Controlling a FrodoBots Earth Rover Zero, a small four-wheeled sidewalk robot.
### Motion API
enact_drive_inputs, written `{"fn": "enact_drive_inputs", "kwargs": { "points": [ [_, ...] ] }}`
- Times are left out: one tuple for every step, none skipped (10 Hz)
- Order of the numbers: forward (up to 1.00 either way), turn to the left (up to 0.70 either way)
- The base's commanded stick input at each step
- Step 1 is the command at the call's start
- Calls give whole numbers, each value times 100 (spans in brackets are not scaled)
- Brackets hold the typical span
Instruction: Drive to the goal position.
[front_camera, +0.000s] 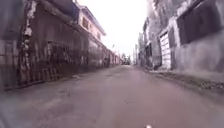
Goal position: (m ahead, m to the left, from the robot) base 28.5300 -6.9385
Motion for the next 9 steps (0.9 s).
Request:
{"fn": "enact_drive_inputs", "kwargs": {
  "points": [
    [70,-3],
    [70,-20],
    [70,-35],
    [70,-35],
    [70,-35],
    [70,-35],
    [70,-4],
    [70,-2],
    [70,-1]
  ]
}}
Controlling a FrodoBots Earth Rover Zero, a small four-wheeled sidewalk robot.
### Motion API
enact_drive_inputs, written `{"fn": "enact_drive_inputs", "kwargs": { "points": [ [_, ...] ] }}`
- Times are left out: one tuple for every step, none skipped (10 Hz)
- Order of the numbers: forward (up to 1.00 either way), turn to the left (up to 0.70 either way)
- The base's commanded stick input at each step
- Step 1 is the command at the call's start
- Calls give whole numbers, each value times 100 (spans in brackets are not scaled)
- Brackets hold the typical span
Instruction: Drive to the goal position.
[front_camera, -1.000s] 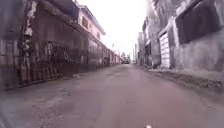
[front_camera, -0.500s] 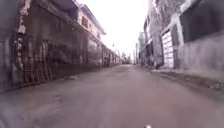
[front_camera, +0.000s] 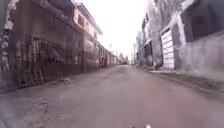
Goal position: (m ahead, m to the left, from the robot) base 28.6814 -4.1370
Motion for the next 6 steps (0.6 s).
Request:
{"fn": "enact_drive_inputs", "kwargs": {
  "points": [
    [70,-15],
    [70,-24],
    [70,-35],
    [70,-34],
    [70,0],
    [70,0]
  ]
}}
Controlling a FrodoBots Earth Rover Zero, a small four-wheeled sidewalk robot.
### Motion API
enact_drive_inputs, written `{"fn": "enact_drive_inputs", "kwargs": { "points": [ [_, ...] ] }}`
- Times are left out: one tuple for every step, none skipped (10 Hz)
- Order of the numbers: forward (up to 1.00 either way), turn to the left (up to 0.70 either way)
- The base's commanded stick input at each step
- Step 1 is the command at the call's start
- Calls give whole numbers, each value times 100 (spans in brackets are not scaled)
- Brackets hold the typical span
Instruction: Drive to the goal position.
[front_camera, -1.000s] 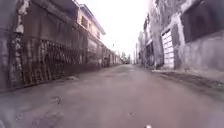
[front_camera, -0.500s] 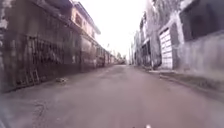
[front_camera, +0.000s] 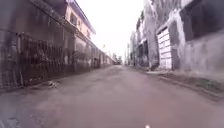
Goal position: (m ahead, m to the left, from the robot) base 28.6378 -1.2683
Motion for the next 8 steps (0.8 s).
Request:
{"fn": "enact_drive_inputs", "kwargs": {
  "points": [
    [70,1],
    [70,2],
    [70,4],
    [70,0],
    [70,0],
    [70,-7],
    [69,-26],
    [69,-35]
  ]
}}
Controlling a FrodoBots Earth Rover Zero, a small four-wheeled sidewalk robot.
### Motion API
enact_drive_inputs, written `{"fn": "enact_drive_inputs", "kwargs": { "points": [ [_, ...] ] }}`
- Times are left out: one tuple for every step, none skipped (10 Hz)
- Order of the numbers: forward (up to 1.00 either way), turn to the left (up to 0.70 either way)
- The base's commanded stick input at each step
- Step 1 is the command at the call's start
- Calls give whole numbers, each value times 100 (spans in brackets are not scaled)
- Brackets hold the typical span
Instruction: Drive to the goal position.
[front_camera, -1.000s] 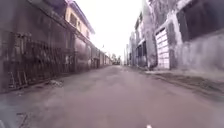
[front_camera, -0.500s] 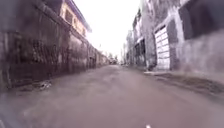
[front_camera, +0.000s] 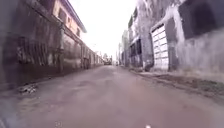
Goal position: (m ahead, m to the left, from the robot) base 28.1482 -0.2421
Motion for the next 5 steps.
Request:
{"fn": "enact_drive_inputs", "kwargs": {
  "points": [
    [69,-35],
    [69,0],
    [70,0],
    [70,0],
    [70,0]
  ]
}}
